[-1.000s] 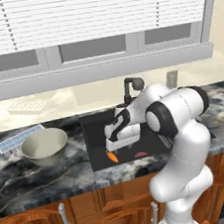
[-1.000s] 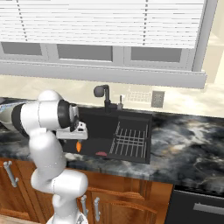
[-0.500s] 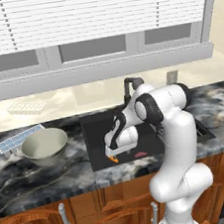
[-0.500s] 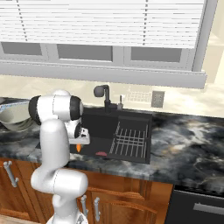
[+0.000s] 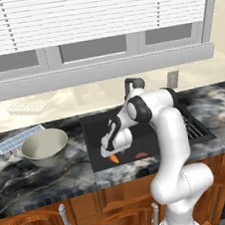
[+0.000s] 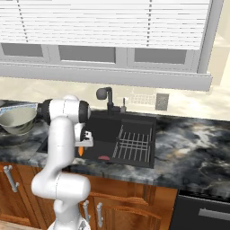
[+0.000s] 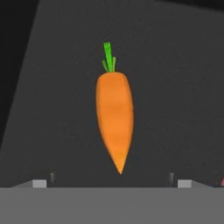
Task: Pick the carrot from the sink and place it in the bowl. Then pick the bowl and place it in the microwave. Then close the microwave door and press the start button.
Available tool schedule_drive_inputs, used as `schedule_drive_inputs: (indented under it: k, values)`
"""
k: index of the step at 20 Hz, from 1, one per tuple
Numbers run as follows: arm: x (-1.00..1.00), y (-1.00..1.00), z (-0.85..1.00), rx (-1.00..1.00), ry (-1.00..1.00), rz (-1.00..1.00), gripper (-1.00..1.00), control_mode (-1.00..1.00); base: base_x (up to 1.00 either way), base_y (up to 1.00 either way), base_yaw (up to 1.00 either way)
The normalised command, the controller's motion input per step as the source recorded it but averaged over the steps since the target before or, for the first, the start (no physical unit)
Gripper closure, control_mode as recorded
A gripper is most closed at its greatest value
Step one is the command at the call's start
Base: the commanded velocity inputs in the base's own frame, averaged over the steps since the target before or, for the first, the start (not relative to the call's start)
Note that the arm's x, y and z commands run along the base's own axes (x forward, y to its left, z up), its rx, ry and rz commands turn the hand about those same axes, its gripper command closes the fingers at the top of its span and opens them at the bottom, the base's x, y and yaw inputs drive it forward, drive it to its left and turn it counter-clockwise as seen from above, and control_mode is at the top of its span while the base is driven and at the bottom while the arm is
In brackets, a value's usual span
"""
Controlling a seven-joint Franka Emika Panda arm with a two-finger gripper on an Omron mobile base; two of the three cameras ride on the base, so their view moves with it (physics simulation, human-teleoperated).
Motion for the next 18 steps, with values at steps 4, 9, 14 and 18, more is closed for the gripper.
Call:
schedule_drive_inputs:
  k: [4,9,14,18]
  values:
    - [0.62,0.06,-0.53,0.0,0.0,0.0,-1.0,-1.0,0.0,0.0,0.0]
    - [0.51,0.03,-0.53,0.0,0.0,0.0,-1.0,-1.0,0.0,0.0,0.0]
    - [0.35,0.02,-0.3,0.0,0.0,0.0,1.0,-1.0,0.0,0.0,0.0]
    - [-0.05,0.02,-0.01,0.0,0.0,0.0,1.0,-1.0,0.0,0.0,0.0]
